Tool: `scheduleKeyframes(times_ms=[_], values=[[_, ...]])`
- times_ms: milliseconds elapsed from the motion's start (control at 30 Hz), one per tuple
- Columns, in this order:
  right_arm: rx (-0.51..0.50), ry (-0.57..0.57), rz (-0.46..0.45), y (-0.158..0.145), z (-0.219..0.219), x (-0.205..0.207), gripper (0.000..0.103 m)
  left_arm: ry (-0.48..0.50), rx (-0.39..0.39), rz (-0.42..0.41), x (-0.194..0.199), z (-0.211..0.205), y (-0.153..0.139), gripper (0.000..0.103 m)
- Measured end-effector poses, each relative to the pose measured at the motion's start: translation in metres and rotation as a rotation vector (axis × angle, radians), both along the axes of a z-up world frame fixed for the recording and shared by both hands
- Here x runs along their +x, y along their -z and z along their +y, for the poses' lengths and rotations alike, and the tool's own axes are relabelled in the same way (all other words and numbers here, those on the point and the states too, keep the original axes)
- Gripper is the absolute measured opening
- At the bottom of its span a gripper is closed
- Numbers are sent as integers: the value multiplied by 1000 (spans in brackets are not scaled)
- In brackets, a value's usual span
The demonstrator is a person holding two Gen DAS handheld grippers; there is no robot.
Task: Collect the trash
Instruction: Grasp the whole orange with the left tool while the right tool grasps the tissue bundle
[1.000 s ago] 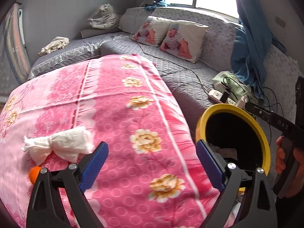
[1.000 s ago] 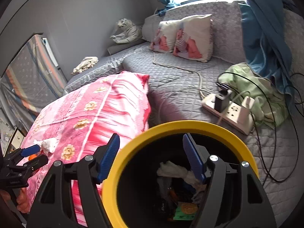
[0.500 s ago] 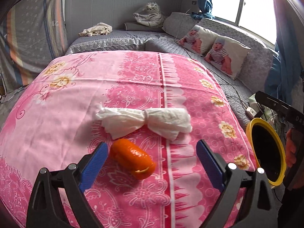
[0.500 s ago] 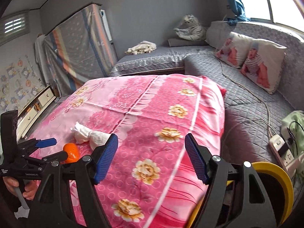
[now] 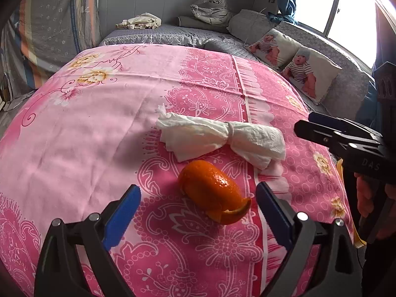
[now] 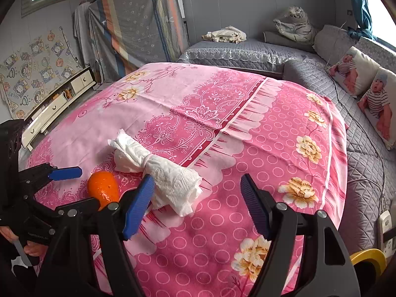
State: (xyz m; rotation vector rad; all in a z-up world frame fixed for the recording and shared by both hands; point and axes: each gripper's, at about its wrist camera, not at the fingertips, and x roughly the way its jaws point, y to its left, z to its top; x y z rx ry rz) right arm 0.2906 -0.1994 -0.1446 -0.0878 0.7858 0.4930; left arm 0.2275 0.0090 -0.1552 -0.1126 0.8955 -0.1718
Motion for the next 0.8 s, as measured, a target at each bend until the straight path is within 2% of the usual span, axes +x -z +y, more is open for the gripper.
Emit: scheduleKeyframes(times_ms=[267,533,600,633,700,800], values=[[-53,-58,40,20,25,19,68,12,-43,28,10,3,9,90],[-62,-93,90,35,35,36,67,16,-101,49,14,8,17,80],[-70,-98,104,40,38,38,65,13,-115,54,16,10,18,75],[-69,-100,115,42,39,40,60,11,-125,57,17,11,19,72],[-56,-101,133,46,38,42,58,9,-138,60,18,12,20,59],[-55,-108,139,47,39,41,54,9,-136,62,18,13,22,51]])
